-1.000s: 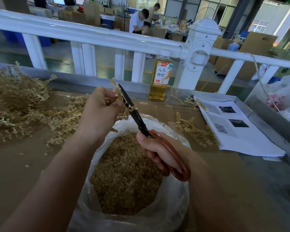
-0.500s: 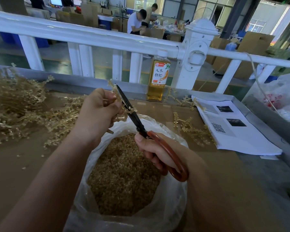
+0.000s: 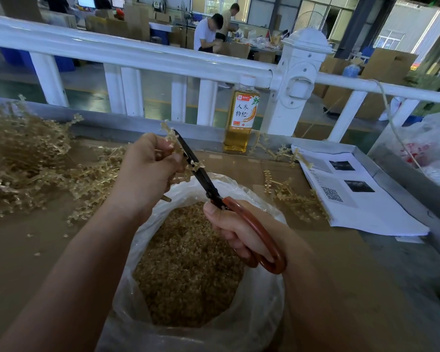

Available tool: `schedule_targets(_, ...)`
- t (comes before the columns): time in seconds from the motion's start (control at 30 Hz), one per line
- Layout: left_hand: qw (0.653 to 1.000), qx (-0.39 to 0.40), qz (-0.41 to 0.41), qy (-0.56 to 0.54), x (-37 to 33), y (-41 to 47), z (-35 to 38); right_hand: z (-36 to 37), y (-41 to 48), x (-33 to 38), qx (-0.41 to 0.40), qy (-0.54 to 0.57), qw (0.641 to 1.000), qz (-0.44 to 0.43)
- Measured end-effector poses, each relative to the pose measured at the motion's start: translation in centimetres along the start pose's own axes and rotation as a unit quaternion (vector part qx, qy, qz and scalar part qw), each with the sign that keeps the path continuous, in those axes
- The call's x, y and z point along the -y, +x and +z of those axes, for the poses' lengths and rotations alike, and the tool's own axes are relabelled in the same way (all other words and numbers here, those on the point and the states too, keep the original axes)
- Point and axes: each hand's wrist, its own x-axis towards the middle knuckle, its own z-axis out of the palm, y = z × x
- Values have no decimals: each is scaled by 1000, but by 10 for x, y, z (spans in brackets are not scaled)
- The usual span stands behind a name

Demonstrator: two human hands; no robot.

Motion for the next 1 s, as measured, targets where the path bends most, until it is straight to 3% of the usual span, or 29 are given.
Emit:
schedule_targets(0.77,999,-4,-13,-32,-2,1,1,-4,-2,3,-2,-15,1000,1)
schedule_targets(1.0,993,0,-64,-95,-1,3,-5,-7,-2,4,-21,-27,999,2)
